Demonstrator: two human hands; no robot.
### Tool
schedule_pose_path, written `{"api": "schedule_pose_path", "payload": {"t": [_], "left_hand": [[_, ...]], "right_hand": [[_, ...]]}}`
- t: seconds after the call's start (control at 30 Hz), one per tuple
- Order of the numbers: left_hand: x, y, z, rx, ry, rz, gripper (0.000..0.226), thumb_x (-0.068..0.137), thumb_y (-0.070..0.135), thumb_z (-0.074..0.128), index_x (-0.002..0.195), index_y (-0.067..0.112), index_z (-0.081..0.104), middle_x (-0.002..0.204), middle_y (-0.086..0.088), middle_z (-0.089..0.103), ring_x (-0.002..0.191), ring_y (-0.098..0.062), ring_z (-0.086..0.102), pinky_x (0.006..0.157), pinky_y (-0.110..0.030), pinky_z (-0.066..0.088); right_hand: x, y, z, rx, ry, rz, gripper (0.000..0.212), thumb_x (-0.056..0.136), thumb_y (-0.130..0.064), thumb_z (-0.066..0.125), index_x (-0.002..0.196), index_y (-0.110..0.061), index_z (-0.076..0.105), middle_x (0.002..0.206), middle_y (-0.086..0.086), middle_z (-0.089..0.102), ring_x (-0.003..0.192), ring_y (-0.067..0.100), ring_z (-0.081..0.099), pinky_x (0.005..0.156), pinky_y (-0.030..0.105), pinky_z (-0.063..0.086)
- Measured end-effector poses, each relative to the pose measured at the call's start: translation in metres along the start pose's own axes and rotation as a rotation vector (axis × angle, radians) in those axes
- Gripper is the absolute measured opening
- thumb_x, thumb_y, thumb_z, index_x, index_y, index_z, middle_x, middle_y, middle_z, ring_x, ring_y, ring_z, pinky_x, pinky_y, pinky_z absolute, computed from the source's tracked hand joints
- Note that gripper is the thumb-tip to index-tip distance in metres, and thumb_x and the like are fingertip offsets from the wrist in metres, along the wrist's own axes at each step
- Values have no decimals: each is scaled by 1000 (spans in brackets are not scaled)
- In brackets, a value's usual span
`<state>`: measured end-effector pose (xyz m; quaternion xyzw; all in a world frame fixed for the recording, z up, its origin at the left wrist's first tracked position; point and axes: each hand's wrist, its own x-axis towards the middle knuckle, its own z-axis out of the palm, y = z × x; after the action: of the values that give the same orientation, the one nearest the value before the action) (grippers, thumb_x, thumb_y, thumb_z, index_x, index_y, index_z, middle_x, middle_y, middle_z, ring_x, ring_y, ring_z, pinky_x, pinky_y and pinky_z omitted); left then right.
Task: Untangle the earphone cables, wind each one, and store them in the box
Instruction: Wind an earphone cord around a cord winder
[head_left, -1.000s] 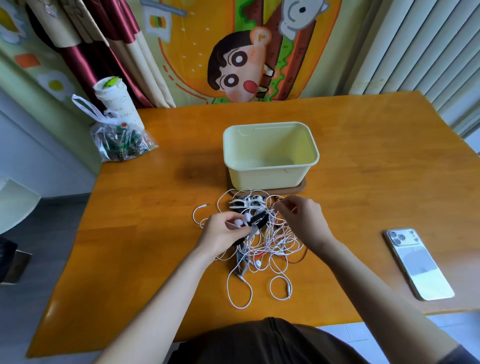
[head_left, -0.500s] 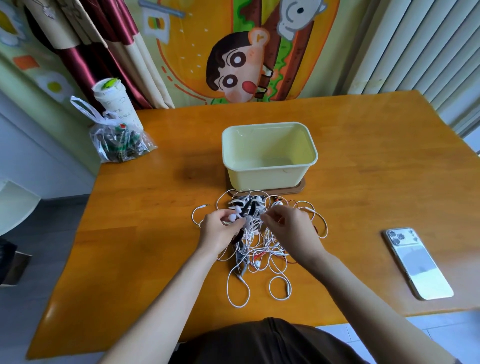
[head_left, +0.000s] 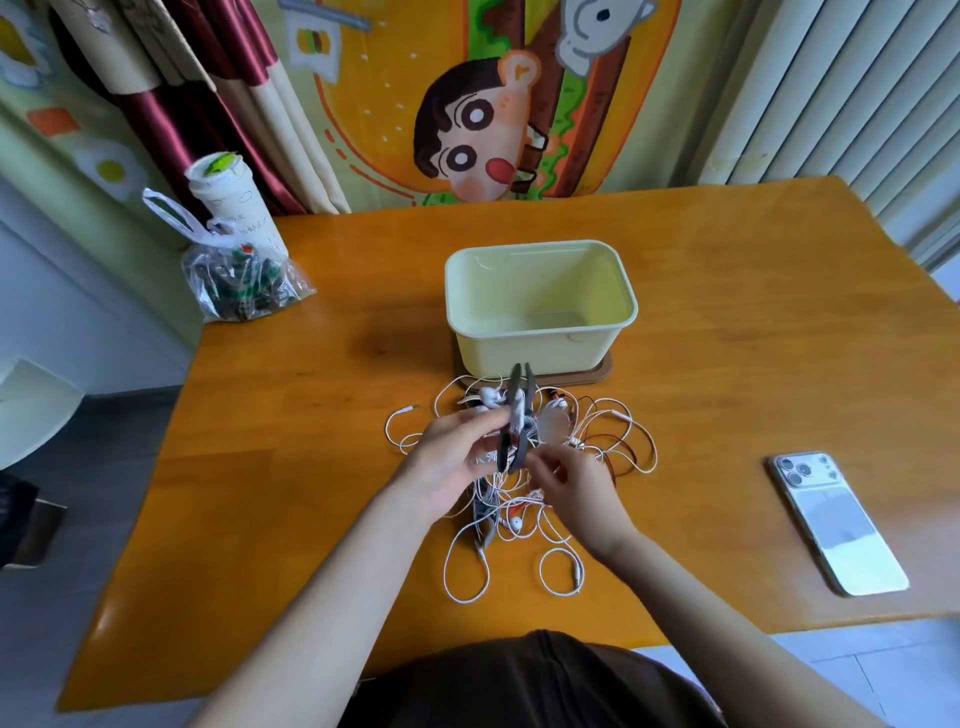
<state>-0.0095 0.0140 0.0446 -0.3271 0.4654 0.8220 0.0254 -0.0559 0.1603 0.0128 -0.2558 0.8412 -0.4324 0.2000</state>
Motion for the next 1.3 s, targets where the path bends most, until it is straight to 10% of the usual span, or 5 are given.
{"api": "schedule_pose_path", "payload": {"t": [0.13, 0.37, 0.67, 1.3], "left_hand": [[-2, 2, -9, 382, -10, 21, 17, 73, 14, 77, 89, 17, 70, 91, -1, 72, 97, -17, 62, 86, -34, 45], [-6, 1, -12, 862, -36, 47, 18, 73, 7, 76, 86, 18, 69, 76, 12, 57, 73, -2, 51, 63, -17, 38], [1, -14, -23, 760, 91, 91, 25, 78, 11, 76, 101, 14, 68, 91, -1, 63, 77, -5, 54, 54, -1, 40], [10, -18, -16, 811, 130, 133, 29, 80, 18, 75, 107, 16, 66, 100, 0, 63, 86, -7, 55, 61, -14, 40]], "right_hand": [[17, 7, -25, -39, 8, 31, 20, 91, -24, 60, 71, -29, 59, 64, -13, 57, 52, 4, 47, 47, 13, 37], [35, 5, -41, -232, -31, -17, 8, 82, -28, 71, 82, -20, 71, 73, -11, 64, 68, 8, 60, 62, 26, 50], [34, 5, -32, -227, 21, -17, 8, 85, -25, 67, 86, -18, 71, 73, -15, 60, 66, 1, 58, 62, 23, 52], [31, -4, -39, -251, 130, -5, 13, 86, -26, 66, 89, -15, 71, 73, -9, 60, 66, 8, 58, 54, 15, 42]]}}
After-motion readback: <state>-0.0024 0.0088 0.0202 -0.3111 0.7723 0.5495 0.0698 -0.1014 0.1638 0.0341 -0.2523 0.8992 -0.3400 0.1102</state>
